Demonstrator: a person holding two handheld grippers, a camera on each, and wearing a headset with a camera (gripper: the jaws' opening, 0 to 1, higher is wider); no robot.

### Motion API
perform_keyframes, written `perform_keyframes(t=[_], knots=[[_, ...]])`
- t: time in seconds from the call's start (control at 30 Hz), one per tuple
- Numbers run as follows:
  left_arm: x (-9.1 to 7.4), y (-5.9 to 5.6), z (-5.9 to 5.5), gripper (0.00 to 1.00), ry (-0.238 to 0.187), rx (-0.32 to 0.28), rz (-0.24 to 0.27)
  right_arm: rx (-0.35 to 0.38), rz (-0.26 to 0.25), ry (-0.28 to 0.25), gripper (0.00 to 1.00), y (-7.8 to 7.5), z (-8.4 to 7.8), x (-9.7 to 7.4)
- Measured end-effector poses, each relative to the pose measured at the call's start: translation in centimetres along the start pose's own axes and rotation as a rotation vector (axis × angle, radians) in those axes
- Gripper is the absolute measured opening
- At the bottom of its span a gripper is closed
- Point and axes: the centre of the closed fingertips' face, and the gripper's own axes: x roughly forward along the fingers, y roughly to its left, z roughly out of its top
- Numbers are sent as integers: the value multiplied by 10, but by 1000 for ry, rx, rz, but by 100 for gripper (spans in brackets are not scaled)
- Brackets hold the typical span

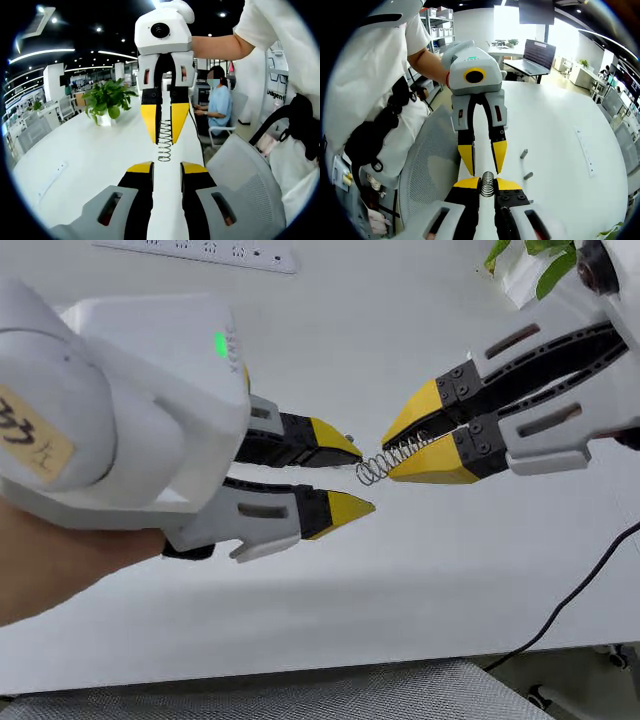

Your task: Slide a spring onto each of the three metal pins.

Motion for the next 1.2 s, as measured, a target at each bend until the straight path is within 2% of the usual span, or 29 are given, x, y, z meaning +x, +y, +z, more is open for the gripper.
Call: perform_keyframes(t=[0.3,0.5,0.83,1.2], knots=[[-25,17,-17,26,0,-20,78,31,-57,24,6,-19,-8,-2],[-44,30,-34,30,16,-36,131,60,-92,73,6,-35,-17,-4],[-68,45,-62,45,60,-43,188,43,-96,169,6,-55,-25,2],[-82,56,-96,62,112,-59,221,28,-87,268,6,-81,-39,15]])
